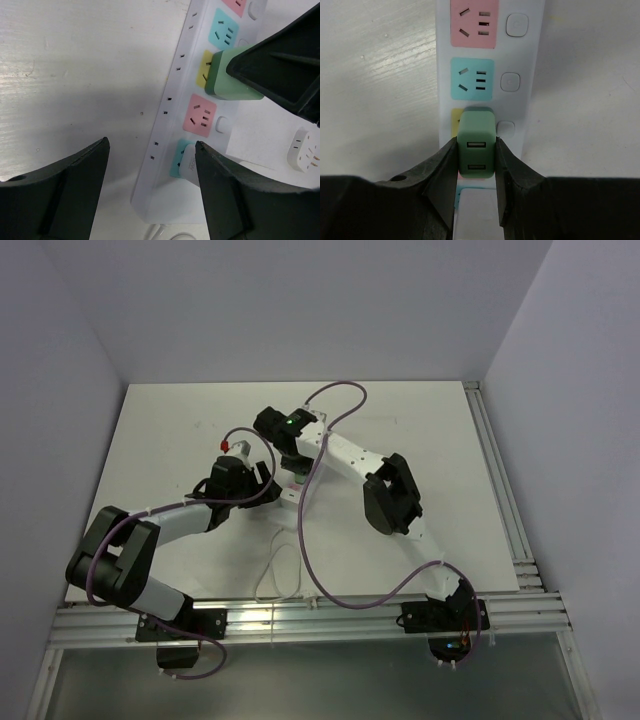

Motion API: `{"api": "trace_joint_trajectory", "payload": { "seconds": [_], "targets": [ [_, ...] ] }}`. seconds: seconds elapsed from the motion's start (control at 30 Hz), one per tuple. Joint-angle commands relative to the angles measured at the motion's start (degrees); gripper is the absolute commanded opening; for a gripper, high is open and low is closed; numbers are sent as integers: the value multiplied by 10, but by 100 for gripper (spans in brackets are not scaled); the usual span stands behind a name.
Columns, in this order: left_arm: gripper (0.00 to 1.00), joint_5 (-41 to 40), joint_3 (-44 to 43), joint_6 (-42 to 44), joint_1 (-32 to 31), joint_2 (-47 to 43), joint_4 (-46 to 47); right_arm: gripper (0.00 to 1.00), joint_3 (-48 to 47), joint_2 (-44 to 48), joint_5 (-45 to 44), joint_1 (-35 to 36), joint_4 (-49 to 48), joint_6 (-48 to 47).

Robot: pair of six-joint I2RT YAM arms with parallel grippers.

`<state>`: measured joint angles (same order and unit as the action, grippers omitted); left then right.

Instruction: Insert the plug

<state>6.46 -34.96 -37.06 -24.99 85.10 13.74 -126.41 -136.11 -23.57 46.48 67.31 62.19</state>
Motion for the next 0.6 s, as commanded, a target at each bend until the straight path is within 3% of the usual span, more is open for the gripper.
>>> {"api": "trace_joint_trajectory", "payload": {
  "seconds": [0.0,0.13,0.23,0.37,0.5,0.57],
  "targets": [
    [76,11,-4,17,-4,-8,14,0,49,-73,28,10,2,23],
    [76,6,-3,16,-4,-16,12,1,68,-64,39,10,-10,26],
    [76,0,-5,16,-3,-25,2,9,52,-58,44,7,-13,21],
    [77,-4,-12,14,-1,-44,-16,30,38,-17,28,3,-19,23],
    [79,5,-22,15,13,-70,-33,41,26,15,20,-2,-19,17],
    [79,4,-28,18,21,-79,-46,55,8,25,20,-5,-14,14]
  ]
}}
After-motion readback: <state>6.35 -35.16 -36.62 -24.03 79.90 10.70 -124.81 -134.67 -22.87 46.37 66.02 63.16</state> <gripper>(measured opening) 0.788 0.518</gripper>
